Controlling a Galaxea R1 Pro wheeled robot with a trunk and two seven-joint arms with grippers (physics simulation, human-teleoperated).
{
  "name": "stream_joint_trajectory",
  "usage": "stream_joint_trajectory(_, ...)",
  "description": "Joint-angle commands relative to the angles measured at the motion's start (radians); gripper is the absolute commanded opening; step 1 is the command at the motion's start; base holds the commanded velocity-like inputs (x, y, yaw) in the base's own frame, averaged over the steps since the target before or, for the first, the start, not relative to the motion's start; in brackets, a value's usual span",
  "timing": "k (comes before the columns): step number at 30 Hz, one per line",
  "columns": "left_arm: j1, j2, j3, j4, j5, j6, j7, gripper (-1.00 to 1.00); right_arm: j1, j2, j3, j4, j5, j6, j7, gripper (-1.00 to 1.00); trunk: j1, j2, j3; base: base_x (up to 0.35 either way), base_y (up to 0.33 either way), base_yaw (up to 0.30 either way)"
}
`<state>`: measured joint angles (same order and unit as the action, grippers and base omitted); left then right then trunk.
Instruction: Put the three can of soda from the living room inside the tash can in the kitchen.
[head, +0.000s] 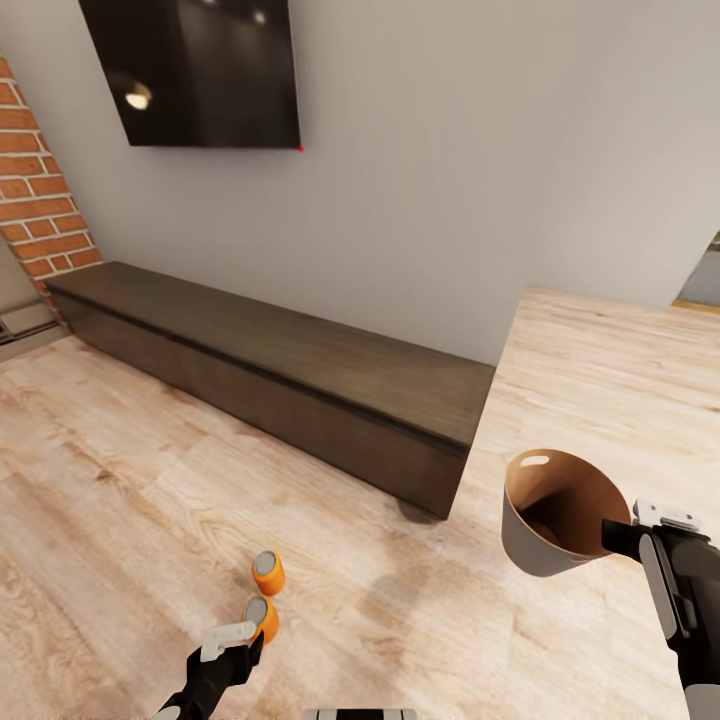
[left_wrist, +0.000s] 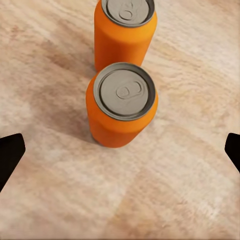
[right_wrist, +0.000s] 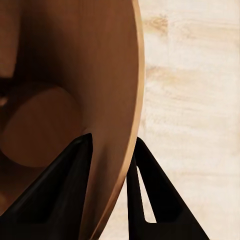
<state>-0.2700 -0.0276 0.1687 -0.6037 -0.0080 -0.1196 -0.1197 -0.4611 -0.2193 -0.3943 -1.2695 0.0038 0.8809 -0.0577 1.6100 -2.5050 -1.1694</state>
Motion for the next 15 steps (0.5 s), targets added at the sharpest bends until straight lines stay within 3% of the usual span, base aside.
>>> stream_joint_trajectory(1, 0.000, 0.000, 0.000, 0.000, 0.000, 0.000, 0.000, 1.00, -0.001, 0.000, 0.000, -0.001, -0.005, -0.001, 0.002, -1.00, 0.000, 0.000, -0.002, 0.000, 0.000, 0.000)
stream_joint_trajectory(15, 0.000, 0.000, 0.000, 0.001, 0.000, 0.000, 0.000, 1.00, -0.001, 0.000, 0.000, -0.001, -0.005, -0.001, 0.002, -1.00, 0.000, 0.000, -0.023, 0.011, 0.000, 0.000)
